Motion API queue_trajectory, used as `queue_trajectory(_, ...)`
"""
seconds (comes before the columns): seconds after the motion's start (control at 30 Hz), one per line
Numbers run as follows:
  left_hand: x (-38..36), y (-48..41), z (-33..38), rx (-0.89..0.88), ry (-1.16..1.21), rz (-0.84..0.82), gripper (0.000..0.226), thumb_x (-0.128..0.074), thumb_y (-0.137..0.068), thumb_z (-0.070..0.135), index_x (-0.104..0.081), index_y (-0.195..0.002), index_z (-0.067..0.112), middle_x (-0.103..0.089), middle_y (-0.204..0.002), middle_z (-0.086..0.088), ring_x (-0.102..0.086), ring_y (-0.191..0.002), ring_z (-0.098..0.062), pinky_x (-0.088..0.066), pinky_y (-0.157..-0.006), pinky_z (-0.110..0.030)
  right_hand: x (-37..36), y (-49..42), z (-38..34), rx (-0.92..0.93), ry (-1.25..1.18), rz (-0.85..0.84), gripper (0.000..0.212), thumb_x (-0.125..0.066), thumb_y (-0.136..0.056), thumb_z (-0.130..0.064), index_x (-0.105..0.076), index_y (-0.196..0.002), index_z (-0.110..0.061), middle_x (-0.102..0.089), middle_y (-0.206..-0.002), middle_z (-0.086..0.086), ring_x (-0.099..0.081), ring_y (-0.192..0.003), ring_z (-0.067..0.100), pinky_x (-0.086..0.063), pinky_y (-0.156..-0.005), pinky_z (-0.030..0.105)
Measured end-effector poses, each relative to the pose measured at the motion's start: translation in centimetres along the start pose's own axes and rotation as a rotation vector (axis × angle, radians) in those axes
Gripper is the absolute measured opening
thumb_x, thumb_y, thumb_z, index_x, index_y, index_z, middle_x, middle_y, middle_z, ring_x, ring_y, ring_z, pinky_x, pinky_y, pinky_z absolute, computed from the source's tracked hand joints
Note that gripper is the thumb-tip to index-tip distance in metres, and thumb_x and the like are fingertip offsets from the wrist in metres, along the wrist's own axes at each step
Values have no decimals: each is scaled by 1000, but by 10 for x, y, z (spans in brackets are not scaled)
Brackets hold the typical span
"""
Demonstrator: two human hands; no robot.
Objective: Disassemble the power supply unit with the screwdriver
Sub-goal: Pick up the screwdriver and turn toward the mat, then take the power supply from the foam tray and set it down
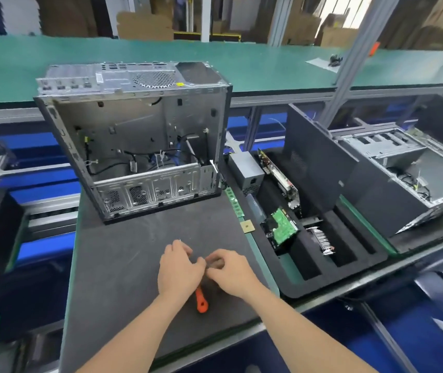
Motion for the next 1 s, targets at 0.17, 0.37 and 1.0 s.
queue_trajectory(0.17, -18, -27, 68, -155, 130, -61, 19, -69, -87, 19, -60, -100, 30, -64, -96, 12, -62, -92, -6, -48, -81, -27, 98, -41, -16, 72, 63, 121, 23, -69, -87, -26, -74, -109, -30, -71, -97, -14, -61, -86, -4, -44, -73, 9)
queue_trajectory(0.37, -59, -83, 149, -203, 213, -134, 22, -65, -92, 10, -65, -110, 23, -68, -97, 10, -65, -87, -6, -44, -68, -4, 201, -115, -32, 128, 105, 195, 24, -67, -91, -23, -74, -114, -21, -75, -106, -2, -67, -100, 14, -50, -91, 26)
queue_trajectory(1.0, -183, -207, 282, 101, 646, -460, 73, -31, -97, -24, -32, -162, 10, -38, -167, -7, -38, -153, -25, -31, -126, -47, 297, -267, 33, -85, 585, 78, 58, -73, -89, -32, -47, -136, -8, -56, -132, 15, -60, -117, 38, -47, -77, 39)
Point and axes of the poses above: each hand's wrist, its own y-axis away from the middle knuckle, its own x-axis out of the back of the hand, z = x × y, the point moved 6 cm from there along -y, towards the middle knuckle
